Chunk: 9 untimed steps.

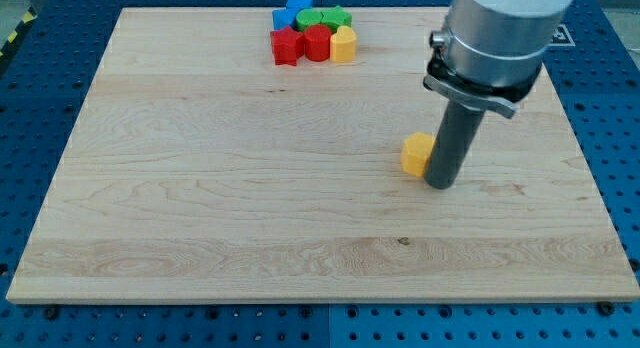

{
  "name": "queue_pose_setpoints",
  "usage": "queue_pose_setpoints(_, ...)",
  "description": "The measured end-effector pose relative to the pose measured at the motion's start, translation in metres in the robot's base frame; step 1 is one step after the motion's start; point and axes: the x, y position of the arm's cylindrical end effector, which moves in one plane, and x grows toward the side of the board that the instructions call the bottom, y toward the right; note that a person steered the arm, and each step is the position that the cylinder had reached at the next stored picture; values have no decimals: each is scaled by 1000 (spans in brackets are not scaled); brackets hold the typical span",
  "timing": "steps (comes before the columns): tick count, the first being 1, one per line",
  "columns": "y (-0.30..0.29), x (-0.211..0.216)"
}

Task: Push the yellow hexagon closer to the red circle

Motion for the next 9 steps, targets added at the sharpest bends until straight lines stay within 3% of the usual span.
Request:
queue_pose_setpoints(3,-28,-64)
queue_pose_setpoints(5,-80,-77)
queue_pose_setpoints(7,-84,-116)
queue_pose_setpoints(9,-112,-118)
